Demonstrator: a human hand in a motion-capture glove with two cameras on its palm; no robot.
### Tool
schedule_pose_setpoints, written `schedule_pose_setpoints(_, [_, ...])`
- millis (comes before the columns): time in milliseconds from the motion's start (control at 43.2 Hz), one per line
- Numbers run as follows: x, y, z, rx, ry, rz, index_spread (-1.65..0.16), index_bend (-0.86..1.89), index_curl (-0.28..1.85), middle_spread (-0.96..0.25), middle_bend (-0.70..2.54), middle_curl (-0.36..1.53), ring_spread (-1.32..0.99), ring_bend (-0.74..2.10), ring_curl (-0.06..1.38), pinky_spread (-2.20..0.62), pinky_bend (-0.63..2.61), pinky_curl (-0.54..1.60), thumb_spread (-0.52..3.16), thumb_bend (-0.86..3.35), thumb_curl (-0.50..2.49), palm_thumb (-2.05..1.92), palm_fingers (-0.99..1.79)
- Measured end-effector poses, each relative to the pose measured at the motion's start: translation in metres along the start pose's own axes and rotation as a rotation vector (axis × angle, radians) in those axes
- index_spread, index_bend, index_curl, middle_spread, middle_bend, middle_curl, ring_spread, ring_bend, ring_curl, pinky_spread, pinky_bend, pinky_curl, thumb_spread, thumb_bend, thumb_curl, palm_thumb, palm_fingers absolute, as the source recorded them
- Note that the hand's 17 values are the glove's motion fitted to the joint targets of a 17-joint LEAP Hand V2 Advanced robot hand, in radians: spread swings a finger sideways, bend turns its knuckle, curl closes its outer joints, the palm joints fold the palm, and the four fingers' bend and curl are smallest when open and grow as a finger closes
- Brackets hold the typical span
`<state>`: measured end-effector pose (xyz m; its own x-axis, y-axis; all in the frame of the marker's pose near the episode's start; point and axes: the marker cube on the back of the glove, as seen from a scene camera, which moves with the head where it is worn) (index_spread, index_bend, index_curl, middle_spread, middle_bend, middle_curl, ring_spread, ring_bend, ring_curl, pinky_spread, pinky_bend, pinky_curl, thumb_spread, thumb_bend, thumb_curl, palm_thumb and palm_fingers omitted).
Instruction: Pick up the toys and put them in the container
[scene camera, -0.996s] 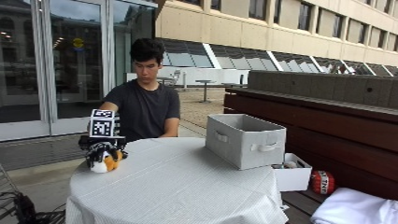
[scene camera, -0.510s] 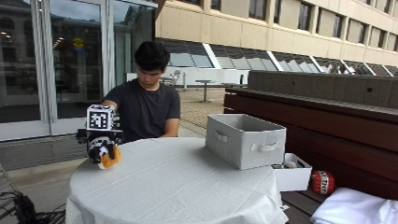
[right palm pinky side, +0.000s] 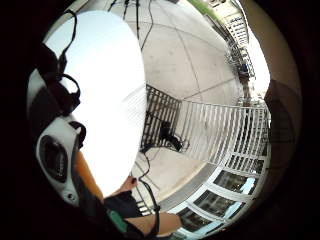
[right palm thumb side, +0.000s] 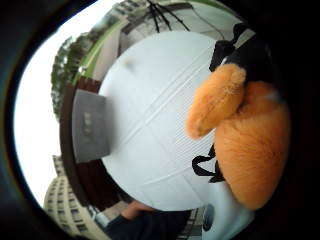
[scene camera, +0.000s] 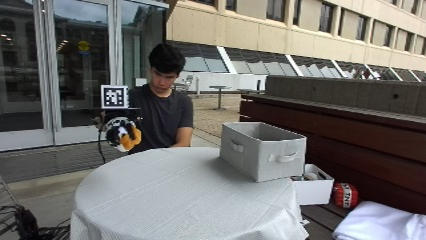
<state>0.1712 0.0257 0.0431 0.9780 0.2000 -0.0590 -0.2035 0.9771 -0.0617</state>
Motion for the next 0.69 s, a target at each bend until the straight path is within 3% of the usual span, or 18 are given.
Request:
schedule_pose_setpoints(93, [-0.009, -0.008, -0.027, 0.118, -0.005, -0.075, -0.38, 0.24, 0.23, -0.43, 0.50, 0.40, -0.46, 0.98, 0.46, -0.47, 0.98, 0.35, 0.53, 0.19, 0.69, 0.70, 0.96])
schedule_pose_setpoints(440, [-0.095, -0.015, -0.159, 0.166, -0.047, -0.022, -0.40, 0.16, 0.24, -0.45, 0.40, 0.43, -0.47, 0.94, 0.46, -0.46, 0.97, 0.37, 0.58, 0.14, 0.76, 0.69, 0.96])
schedule_pose_setpoints(695, [-0.189, -0.038, -0.198, 0.261, -0.052, -0.127, -0.41, 0.16, 0.25, -0.45, 0.36, 0.46, -0.48, 0.92, 0.47, -0.46, 0.96, 0.38, 0.60, 0.11, 0.80, 0.70, 0.97])
